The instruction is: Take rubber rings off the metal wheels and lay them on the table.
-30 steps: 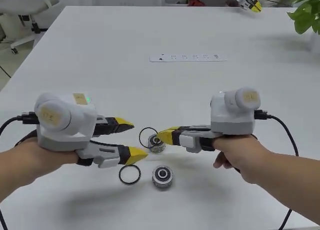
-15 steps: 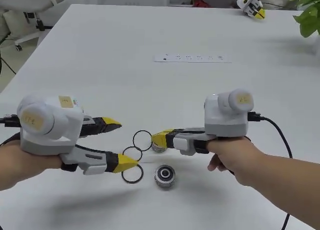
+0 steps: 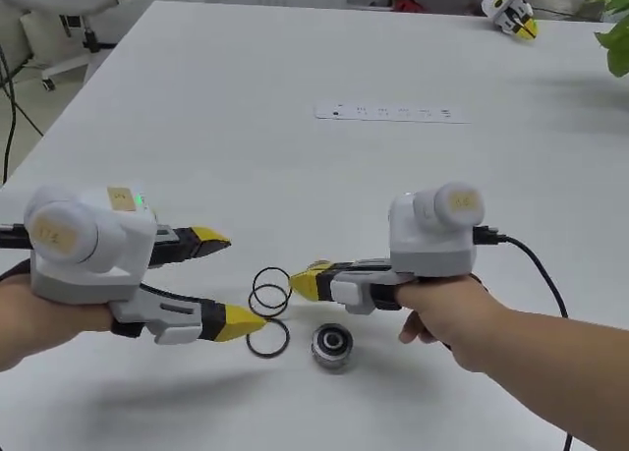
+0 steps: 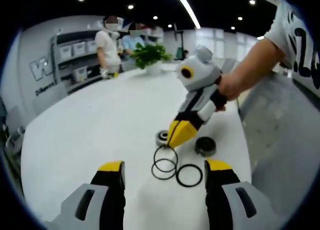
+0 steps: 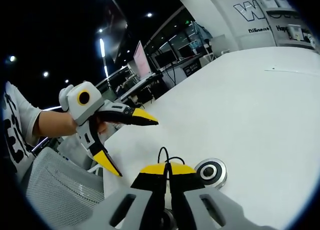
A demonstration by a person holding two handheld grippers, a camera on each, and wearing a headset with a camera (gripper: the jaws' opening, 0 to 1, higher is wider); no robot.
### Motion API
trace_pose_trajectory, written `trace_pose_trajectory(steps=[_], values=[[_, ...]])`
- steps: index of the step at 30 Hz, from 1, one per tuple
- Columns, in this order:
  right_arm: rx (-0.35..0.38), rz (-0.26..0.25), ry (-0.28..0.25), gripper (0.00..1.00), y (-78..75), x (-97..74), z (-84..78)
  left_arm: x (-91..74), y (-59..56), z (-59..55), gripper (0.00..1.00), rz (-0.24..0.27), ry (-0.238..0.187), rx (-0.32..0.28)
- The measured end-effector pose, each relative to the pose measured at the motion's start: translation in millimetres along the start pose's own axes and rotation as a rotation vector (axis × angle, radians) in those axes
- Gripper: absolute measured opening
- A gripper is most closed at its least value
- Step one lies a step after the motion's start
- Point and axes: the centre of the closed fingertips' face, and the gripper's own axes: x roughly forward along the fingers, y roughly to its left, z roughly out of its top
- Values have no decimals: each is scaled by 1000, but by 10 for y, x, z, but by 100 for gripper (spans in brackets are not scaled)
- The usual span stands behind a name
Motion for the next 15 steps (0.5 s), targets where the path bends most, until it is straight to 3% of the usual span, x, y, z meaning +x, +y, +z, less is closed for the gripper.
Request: trace_pose_trajectory(steps=[15], values=[[7,5,28,0,-9,73,-78,-33,-4,-84,65,4,9,-21]])
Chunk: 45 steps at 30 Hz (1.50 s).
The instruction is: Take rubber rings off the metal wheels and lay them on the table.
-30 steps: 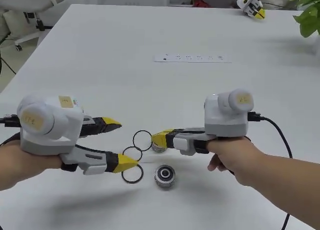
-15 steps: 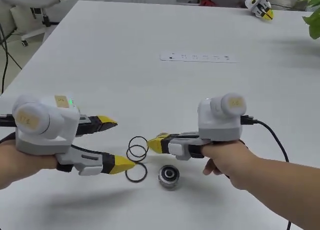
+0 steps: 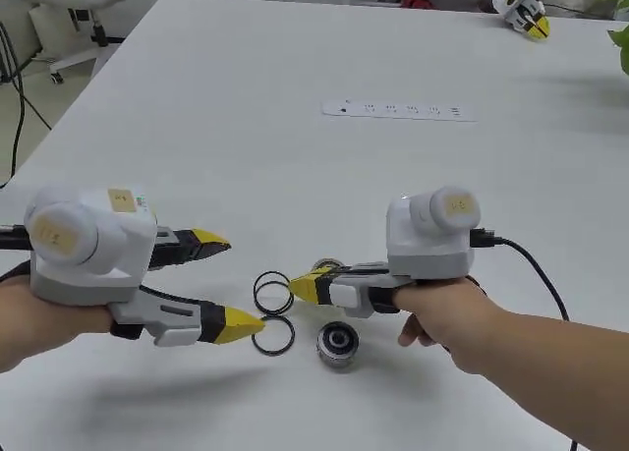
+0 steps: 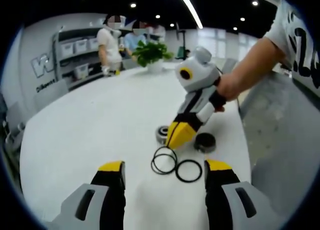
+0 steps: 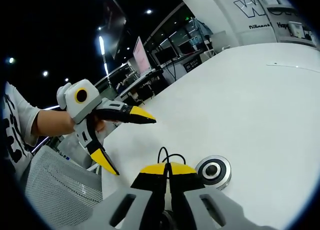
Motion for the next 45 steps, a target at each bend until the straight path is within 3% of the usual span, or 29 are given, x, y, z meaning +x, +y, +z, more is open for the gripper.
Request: trace_pose_trajectory(steps=[17,33,45], values=[[-59,-33,17,0,-54,33,-25,25,-6,-55,65,-6,18,-5],[-114,-32,5,10,-7,21,15,4,-19,-50,65,-5,16,-10],[-160,-31,-46,19,42,-124,211,-33,-36,95,67,-7,-10,-12]])
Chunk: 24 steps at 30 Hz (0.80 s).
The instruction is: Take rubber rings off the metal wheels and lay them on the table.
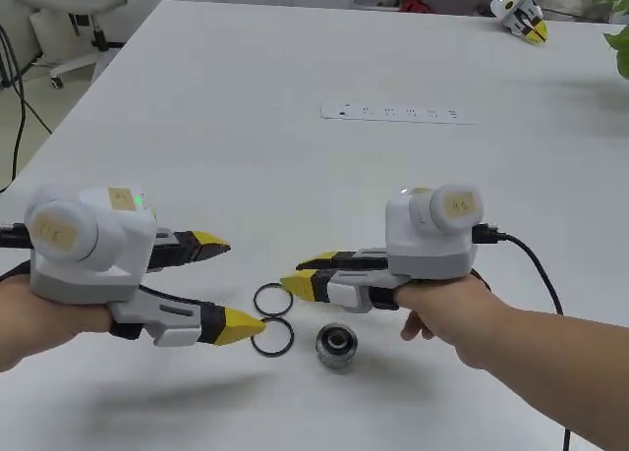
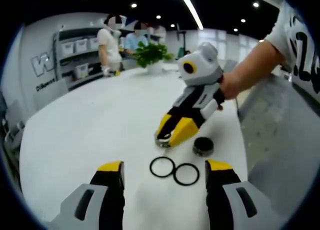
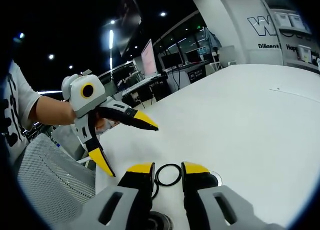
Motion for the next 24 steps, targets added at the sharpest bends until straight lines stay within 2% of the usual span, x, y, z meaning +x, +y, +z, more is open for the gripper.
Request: trace_pose_trajectory(steps=[10,16,24], values=[[-64,-1,-37,24,51,-216,160,-59,-56,150,69,-18,-19,-1],[-96,-1,-62,30,78,-378,248,-121,-106,296,71,-20,-50,3],[-140,-1,-88,37,144,-594,321,-190,-178,358,73,-27,-58,11]])
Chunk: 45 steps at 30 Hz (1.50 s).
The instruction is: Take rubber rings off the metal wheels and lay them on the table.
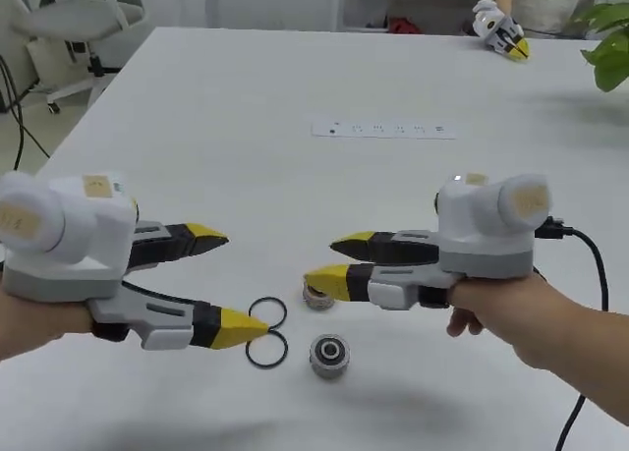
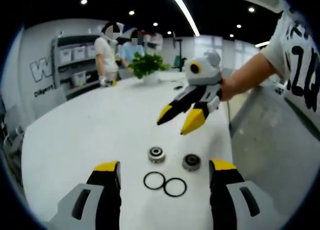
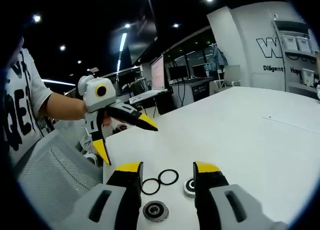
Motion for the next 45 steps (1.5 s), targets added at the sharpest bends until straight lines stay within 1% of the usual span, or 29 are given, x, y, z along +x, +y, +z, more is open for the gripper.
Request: trace_pose_trajectory(steps=[3,8,10,14,19,26,29,35,42,45], values=[[-14,-3,-8,41,12,-93,21,-25,-10,11,74,4,0,6],[-17,-6,-24,44,45,-214,49,-55,-39,17,75,7,-1,8],[-31,-11,-27,46,31,-270,52,-68,-53,23,76,8,-2,9],[-67,-16,-26,50,71,-387,58,-96,-89,40,77,8,-6,9],[-96,-22,-14,56,94,-524,27,-136,-108,52,79,16,-8,16],[-123,-46,-11,64,67,-697,0,-196,-140,73,82,27,-14,26],[-139,-47,-2,68,95,-767,-30,-228,-159,81,84,32,-16,34],[-176,-48,20,76,139,-865,-98,-272,-184,82,88,38,-17,39],[-199,-58,35,85,139,-982,-154,-322,-215,57,94,40,-9,49],[-210,-58,56,89,138,-1036,-214,-343,-225,50,96,41,-9,47]])
